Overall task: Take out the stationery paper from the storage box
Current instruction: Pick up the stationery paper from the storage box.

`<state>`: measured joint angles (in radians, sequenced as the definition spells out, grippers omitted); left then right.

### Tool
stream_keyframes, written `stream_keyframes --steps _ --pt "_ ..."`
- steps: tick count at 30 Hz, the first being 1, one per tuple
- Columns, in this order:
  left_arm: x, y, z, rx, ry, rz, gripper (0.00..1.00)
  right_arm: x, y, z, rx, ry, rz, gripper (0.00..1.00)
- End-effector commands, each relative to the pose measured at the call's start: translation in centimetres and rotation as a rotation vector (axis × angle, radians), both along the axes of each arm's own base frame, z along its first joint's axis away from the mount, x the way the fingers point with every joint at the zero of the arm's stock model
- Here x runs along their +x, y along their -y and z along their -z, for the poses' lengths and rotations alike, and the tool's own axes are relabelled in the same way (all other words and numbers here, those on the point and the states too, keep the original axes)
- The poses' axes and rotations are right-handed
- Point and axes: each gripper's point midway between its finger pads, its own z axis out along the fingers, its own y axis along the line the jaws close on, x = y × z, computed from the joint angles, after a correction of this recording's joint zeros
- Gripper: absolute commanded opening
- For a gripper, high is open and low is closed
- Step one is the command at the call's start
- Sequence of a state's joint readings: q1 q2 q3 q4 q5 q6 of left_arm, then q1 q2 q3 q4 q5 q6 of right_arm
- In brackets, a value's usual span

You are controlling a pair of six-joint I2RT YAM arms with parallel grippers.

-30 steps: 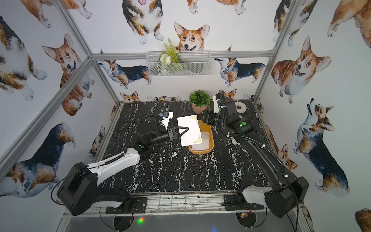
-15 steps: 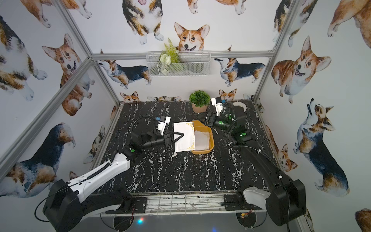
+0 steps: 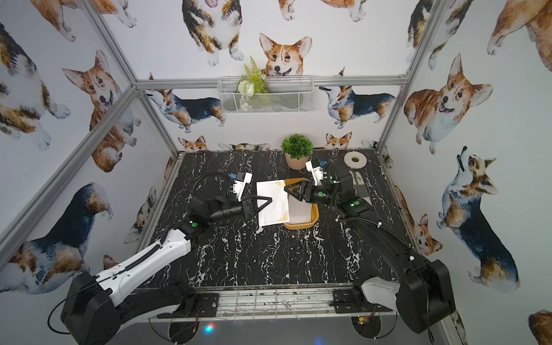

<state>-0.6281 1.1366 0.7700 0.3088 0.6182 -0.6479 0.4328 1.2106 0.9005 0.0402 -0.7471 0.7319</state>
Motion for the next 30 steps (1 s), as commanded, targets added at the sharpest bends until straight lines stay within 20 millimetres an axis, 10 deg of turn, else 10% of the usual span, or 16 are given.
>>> stream_keyframes --steps 1,9,30 --pt "0.0 -0.1 -0.6 -0.009 0.020 -0.003 0.00 -0.3 -1.1 -1.6 0.044 0.058 -0.040 0.72" --pt "0.2 -0.1 -0.2 -0.007 0.012 -0.006 0.00 -0.8 -2.5 -3.5 0.166 0.077 -0.099 0.67" --pt "0.4 -0.1 0.8 -0.005 -0.006 -0.019 0.00 -0.8 -2.9 -5.1 0.208 0.117 -0.116 0.00"
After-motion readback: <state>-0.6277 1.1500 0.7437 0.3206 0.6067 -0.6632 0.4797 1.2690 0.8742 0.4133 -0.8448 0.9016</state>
